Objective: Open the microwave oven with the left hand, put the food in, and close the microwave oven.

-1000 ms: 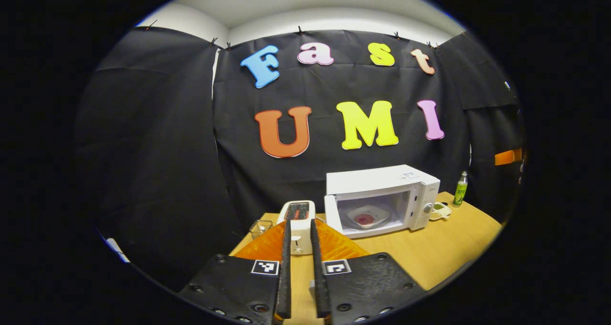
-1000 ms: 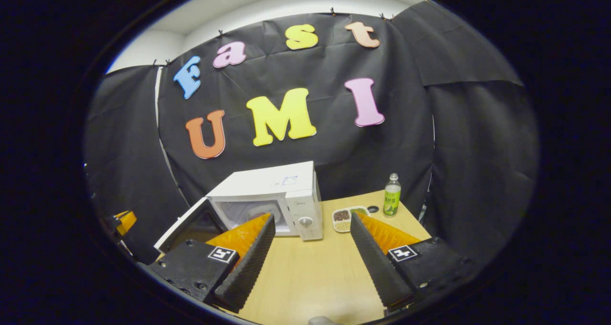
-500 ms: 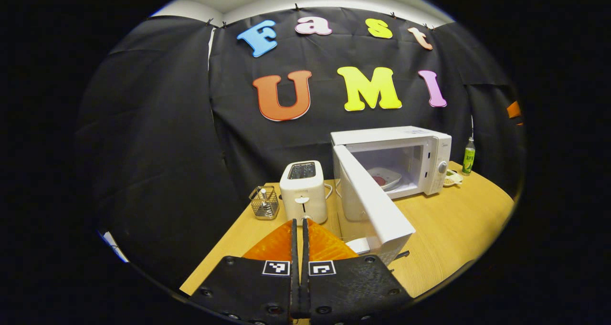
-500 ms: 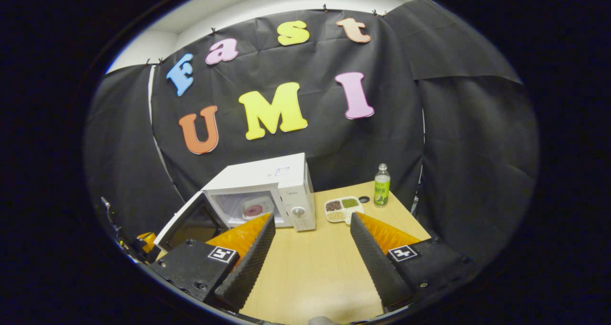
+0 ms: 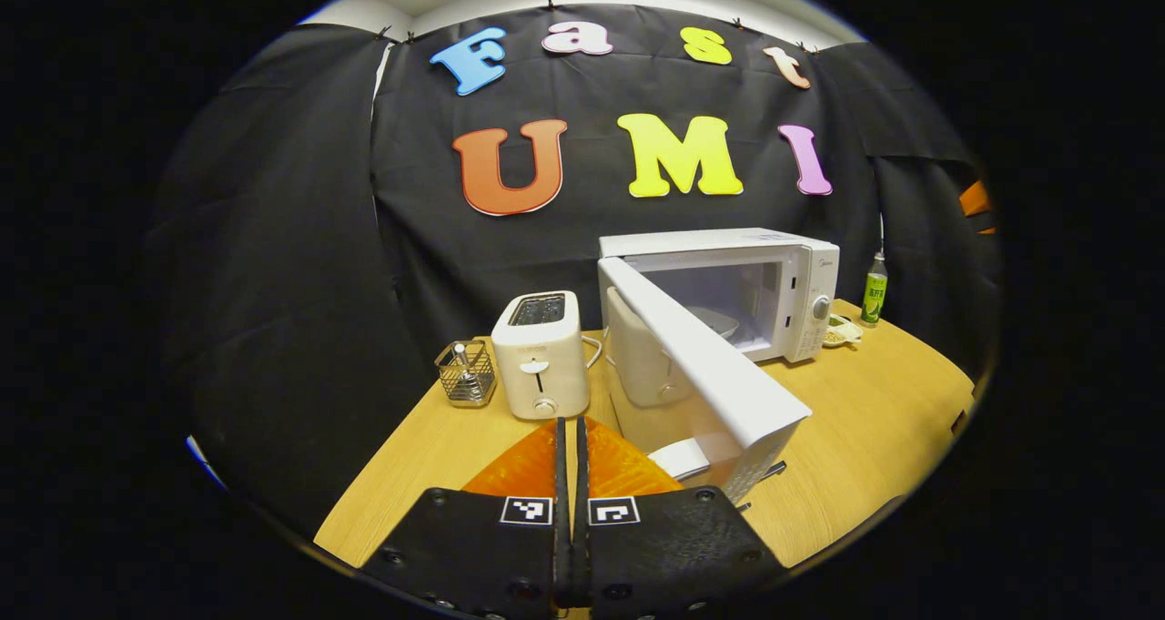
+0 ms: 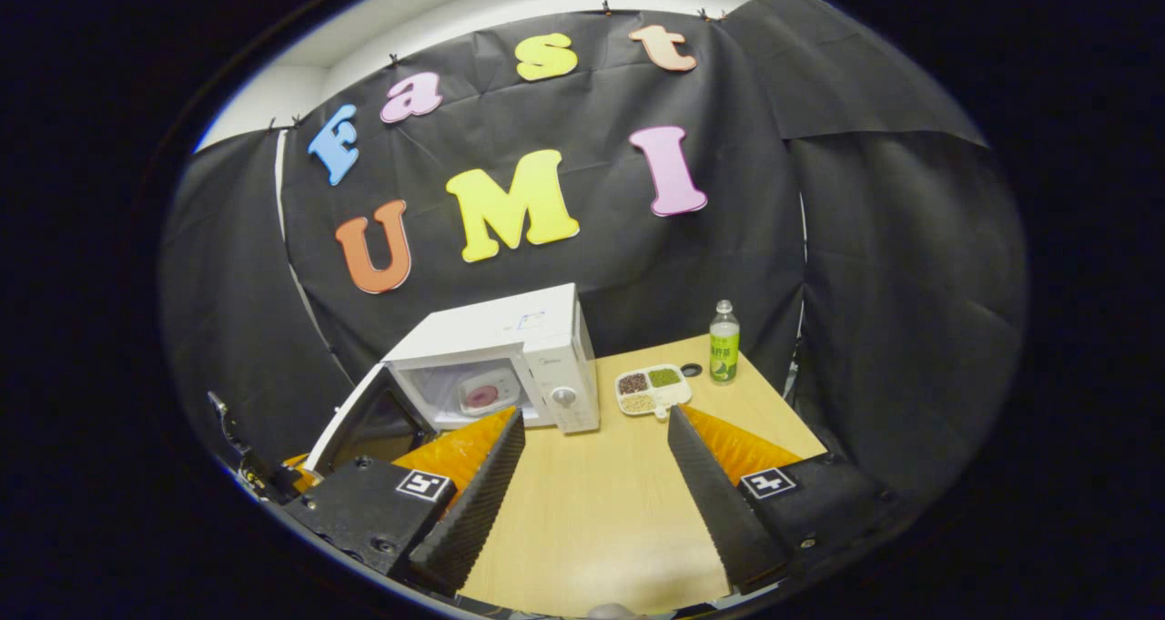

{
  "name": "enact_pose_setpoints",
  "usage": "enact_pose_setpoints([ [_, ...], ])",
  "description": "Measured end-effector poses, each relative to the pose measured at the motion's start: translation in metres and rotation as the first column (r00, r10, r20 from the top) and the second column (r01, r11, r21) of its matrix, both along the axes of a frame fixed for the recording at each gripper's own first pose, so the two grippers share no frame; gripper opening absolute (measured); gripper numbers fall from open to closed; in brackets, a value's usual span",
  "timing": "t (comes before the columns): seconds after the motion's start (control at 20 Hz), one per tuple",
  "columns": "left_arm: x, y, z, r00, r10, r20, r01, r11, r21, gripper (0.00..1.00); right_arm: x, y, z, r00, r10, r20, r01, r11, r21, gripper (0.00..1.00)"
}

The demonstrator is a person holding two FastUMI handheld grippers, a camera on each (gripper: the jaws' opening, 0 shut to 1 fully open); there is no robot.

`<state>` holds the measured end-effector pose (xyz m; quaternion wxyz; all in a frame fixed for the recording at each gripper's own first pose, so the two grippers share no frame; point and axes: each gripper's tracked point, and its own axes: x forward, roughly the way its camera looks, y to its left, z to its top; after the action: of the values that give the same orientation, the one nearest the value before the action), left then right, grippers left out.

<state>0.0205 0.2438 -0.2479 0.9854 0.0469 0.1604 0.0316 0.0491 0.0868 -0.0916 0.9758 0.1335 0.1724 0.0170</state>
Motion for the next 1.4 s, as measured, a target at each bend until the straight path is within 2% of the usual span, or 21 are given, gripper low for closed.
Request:
enact_pose_setpoints([
  [0.05, 0.001, -0.008, 0.0, 1.0, -0.011, -0.002, 0.011, 1.0, 0.0, 0.0, 0.0, -0.002, 0.001, 1.0, -0.002, 0.001, 0.002, 1.0, 0.004, 1.0],
  [0.1, 0.001, -0.016, 0.001, 1.0, -0.024, 0.001, 0.024, 1.0, -0.004, 0.0, 0.001, -0.003, 0.003, 1.0, 0.0, 0.005, 0.0, 1.0, 0.009, 0.92],
  [0.2, 0.003, -0.033, 0.0, 0.999, -0.047, -0.001, 0.047, 0.999, -0.012, 0.0, 0.003, -0.008, 0.004, 1.0, 0.002, 0.006, -0.002, 1.0, 0.008, 0.92],
  [0.25, 0.004, -0.042, 0.001, 0.998, -0.058, 0.0, 0.058, 0.998, -0.016, 0.0, 0.002, -0.01, 0.004, 1.0, 0.004, 0.004, -0.004, 1.0, 0.006, 1.0],
  [0.3, 0.005, -0.052, 0.001, 0.997, -0.071, 0.0, 0.071, 0.997, -0.019, 0.0, 0.003, -0.012, 0.005, 1.0, 0.006, 0.003, -0.006, 1.0, 0.005, 0.92],
  [0.6, 0.021, -0.107, -0.002, 0.988, -0.157, 0.002, 0.157, 0.987, -0.038, 0.0, 0.005, -0.026, 0.003, 1.0, 0.003, -0.01, -0.003, 1.0, 0.013, 0.92],
  [0.65, 0.024, -0.116, -0.003, 0.985, -0.17, 0.003, 0.17, 0.985, -0.033, 0.0, 0.007, -0.03, 0.005, 1.0, -0.001, -0.009, 0.001, 1.0, 0.014, 1.0],
  [0.7, 0.028, -0.124, -0.003, 0.983, -0.184, 0.002, 0.183, 0.983, -0.032, 0.0, 0.006, -0.035, 0.004, 1.0, -0.003, -0.008, 0.003, 1.0, 0.011, 0.92],
  [0.75, 0.031, -0.133, -0.004, 0.981, -0.195, 0.001, 0.195, 0.98, -0.036, 0.0, 0.005, -0.041, 0.005, 1.0, -0.012, -0.007, 0.012, 1.0, 0.006, 1.0],
  [0.8, 0.035, -0.142, -0.003, 0.979, -0.205, 0.0, 0.205, 0.978, -0.045, 0.0, 0.006, -0.045, 0.006, 1.0, -0.014, -0.008, 0.014, 1.0, 0.005, 0.92],
  [0.95, 0.049, -0.167, -0.003, 0.972, -0.234, 0.004, 0.234, 0.971, -0.055, 0.0, 0.006, -0.055, 0.005, 1.0, -0.024, -0.013, 0.025, 1.0, 0.005, 0.92],
  [1.0, 0.054, -0.175, -0.002, 0.97, -0.243, 0.006, 0.243, 0.968, -0.055, 0.0, 0.008, -0.058, 0.007, 1.0, -0.026, -0.012, 0.026, 1.0, 0.003, 1.0],
  [1.05, 0.058, -0.183, -0.002, 0.967, -0.253, 0.009, 0.253, 0.966, -0.058, 0.0, 0.006, -0.06, 0.007, 1.0, -0.028, -0.011, 0.028, 1.0, -0.001, 0.92],
  [1.2, 0.072, -0.201, -0.003, 0.96, -0.281, 0.008, 0.281, 0.958, -0.06, 0.0, 0.005, -0.07, 0.009, 0.999, -0.04, -0.007, 0.04, 0.999, -0.005, 0.92],
  [1.25, 0.076, -0.205, -0.003, 0.957, -0.288, 0.007, 0.288, 0.956, -0.06, 0.0, 0.005, -0.073, 0.009, 0.999, -0.044, -0.008, 0.044, 0.999, -0.006, 1.0],
  [1.3, 0.08, -0.209, -0.003, 0.956, -0.294, 0.007, 0.294, 0.954, -0.059, 0.0, 0.006, -0.077, 0.009, 0.999, -0.049, -0.009, 0.049, 0.999, -0.005, 0.92],
  [1.4, 0.089, -0.214, -0.004, 0.953, -0.302, 0.007, 0.302, 0.951, -0.061, 0.0, 0.007, -0.084, 0.009, 0.998, -0.06, -0.012, 0.06, 0.998, -0.004, 0.92],
])
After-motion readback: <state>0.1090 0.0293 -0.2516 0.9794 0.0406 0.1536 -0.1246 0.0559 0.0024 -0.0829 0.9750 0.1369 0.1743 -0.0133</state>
